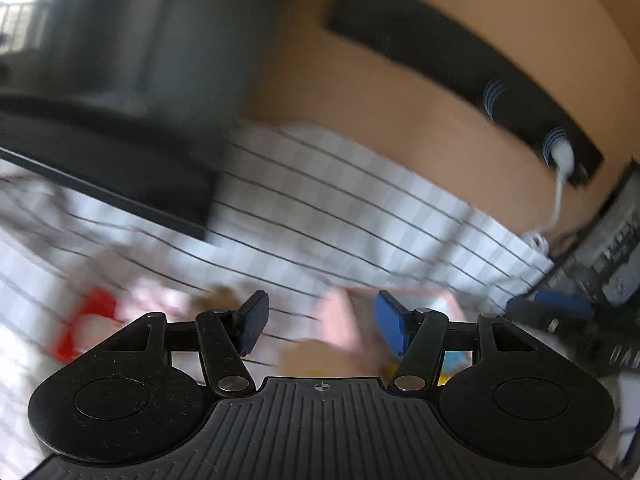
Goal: Organize soft objects
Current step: 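Move both tools toward the red packet and pink lace item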
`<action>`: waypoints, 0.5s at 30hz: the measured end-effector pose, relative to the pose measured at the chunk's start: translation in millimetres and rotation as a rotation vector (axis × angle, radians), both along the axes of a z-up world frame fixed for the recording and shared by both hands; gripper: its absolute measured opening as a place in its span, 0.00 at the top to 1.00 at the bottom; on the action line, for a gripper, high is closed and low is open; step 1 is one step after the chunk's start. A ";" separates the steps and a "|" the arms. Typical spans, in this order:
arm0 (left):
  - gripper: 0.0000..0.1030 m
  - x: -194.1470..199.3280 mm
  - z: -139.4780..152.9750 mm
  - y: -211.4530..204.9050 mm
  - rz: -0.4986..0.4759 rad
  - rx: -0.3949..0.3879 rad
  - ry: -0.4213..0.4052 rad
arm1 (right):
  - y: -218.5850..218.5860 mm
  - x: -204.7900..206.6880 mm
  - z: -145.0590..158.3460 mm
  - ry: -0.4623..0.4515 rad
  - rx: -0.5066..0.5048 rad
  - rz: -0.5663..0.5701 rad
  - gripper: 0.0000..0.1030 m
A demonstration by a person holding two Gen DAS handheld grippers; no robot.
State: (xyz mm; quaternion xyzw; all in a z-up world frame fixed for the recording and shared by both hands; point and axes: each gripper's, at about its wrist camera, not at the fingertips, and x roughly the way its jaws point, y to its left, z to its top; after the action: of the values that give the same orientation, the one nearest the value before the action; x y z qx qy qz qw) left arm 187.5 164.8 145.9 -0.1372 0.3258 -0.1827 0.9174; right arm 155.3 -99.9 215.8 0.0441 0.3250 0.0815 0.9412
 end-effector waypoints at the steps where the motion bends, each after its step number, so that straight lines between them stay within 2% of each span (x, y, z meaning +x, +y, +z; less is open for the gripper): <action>1: 0.38 -6.4 3.2 23.1 0.026 0.007 -0.019 | 18.9 4.3 9.7 -0.007 0.001 0.030 0.27; 5: 0.38 -29.3 15.4 100.0 0.113 0.060 -0.090 | 93.4 18.8 43.0 -0.042 0.010 0.147 0.27; 9: 0.38 -38.9 23.6 159.8 0.178 0.088 -0.112 | 156.1 32.2 70.6 -0.055 0.031 0.250 0.27; 12: 0.38 -39.7 31.8 192.3 0.206 0.107 -0.122 | 186.2 43.9 91.6 -0.064 0.067 0.303 0.27; 15: 0.38 -32.0 32.9 209.3 0.184 0.098 -0.105 | 197.4 57.1 107.4 -0.075 0.115 0.316 0.26</action>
State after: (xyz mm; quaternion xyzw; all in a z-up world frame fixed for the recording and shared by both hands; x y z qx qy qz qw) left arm 155.5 374.1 178.8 -0.1120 0.2719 -0.0885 0.9517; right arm 212.4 97.5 323.3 0.0432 0.2874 0.2485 0.9240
